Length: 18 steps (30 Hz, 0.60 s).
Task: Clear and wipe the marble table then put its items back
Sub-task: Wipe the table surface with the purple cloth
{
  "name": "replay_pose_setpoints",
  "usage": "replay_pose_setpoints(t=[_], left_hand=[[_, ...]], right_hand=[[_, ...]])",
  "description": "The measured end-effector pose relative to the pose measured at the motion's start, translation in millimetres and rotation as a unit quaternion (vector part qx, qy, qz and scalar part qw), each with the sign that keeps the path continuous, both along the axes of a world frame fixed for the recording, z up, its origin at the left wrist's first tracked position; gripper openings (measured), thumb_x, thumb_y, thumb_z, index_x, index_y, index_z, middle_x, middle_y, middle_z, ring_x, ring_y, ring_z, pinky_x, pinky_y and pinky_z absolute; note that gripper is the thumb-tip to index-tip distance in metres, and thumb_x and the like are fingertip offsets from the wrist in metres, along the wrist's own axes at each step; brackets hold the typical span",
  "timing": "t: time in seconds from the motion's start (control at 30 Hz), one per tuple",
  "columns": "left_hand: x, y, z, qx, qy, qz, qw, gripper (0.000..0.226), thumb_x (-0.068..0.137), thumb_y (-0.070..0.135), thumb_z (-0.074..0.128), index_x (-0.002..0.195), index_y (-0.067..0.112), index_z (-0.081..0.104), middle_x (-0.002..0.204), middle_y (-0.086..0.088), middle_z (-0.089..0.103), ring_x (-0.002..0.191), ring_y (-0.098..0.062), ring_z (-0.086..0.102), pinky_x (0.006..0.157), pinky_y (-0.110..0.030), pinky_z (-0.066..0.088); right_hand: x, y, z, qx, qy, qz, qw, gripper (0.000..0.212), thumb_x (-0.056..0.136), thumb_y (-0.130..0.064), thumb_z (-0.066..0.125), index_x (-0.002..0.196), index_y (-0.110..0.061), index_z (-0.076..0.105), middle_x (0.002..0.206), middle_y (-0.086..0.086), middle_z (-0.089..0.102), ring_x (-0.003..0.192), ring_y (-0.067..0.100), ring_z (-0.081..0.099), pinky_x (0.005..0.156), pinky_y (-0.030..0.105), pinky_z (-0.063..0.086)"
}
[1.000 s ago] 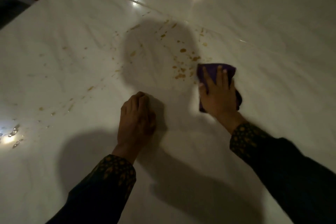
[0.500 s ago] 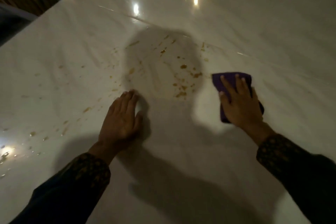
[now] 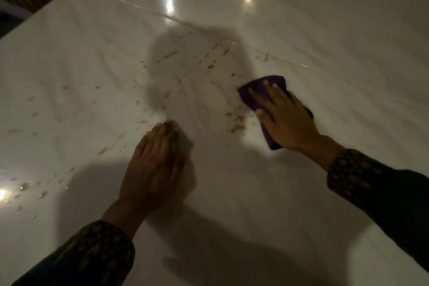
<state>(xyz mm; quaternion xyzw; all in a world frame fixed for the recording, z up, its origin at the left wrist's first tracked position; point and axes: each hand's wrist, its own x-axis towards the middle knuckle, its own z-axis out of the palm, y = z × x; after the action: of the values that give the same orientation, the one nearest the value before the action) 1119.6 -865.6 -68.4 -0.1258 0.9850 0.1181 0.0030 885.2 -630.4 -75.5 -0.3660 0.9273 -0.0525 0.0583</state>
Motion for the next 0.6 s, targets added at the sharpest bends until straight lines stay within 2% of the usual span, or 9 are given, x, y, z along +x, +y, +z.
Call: replay_pose_setpoints(t=[0.1,0.17,0.23,0.37,0.5,0.6], left_hand=[[0,-2,-2,0.012,0.015,-0.001,1.0,0.065,0.098,0.051,0.013,0.154,0.017,0.016,0.161,0.0,0.009,0.148,-0.012,0.002,0.119,-0.024,-0.007],[0,-1,-3,0.018,0.02,-0.001,1.0,0.065,0.098,0.051,0.013,0.154,0.018,0.018,0.162,0.0,0.011,0.149,-0.013,0.003,0.121,-0.028,-0.001],[-1,-2,-3,0.028,0.028,0.002,0.999,0.063,0.098,0.048,0.016,0.153,0.018,0.022,0.161,0.0,0.014,0.149,-0.013,0.005,0.122,-0.03,0.002],[-2,0,-2,0.026,0.033,0.001,0.999,0.063,0.099,0.047,0.016,0.153,0.016,0.023,0.161,-0.001,0.017,0.149,-0.013,0.008,0.122,-0.031,0.004],[-1,-1,0,0.026,0.026,-0.003,0.999,0.062,0.099,0.048,0.014,0.153,0.017,0.023,0.161,-0.001,0.016,0.149,-0.013,0.006,0.122,-0.032,0.003],[1,0,2,0.021,0.016,-0.001,1.0,0.064,0.099,0.051,0.011,0.154,0.019,0.018,0.162,0.0,0.01,0.149,-0.012,0.001,0.122,-0.031,0.001]], right_hand=[[-45,14,0,-0.028,0.024,-0.093,0.995,0.058,0.095,-0.053,0.016,0.151,-0.04,0.017,0.16,0.006,0.02,0.148,0.026,0.016,0.117,0.047,0.015],[-83,11,0,-0.025,0.017,-0.147,0.989,0.055,0.099,-0.051,0.022,0.152,-0.037,0.019,0.161,0.007,0.017,0.148,0.028,0.013,0.117,0.048,0.014],[-113,-4,2,-0.01,0.0,-0.158,0.987,0.052,0.103,-0.046,0.025,0.153,-0.037,0.015,0.162,0.007,0.01,0.149,0.028,0.007,0.118,0.05,0.009],[-116,-41,6,0.013,-0.01,-0.108,0.994,0.055,0.102,-0.047,0.021,0.154,-0.03,0.013,0.162,0.009,0.01,0.149,0.03,0.006,0.118,0.051,0.008],[-51,-56,8,0.013,-0.01,-0.005,1.0,0.075,0.086,-0.058,0.002,0.153,-0.027,0.017,0.16,0.012,0.019,0.148,0.031,0.013,0.118,0.048,0.015],[0,-25,6,0.008,-0.015,0.072,0.997,0.064,0.094,-0.057,0.006,0.154,-0.035,0.012,0.162,0.002,0.013,0.149,0.022,0.008,0.117,0.043,0.012]])
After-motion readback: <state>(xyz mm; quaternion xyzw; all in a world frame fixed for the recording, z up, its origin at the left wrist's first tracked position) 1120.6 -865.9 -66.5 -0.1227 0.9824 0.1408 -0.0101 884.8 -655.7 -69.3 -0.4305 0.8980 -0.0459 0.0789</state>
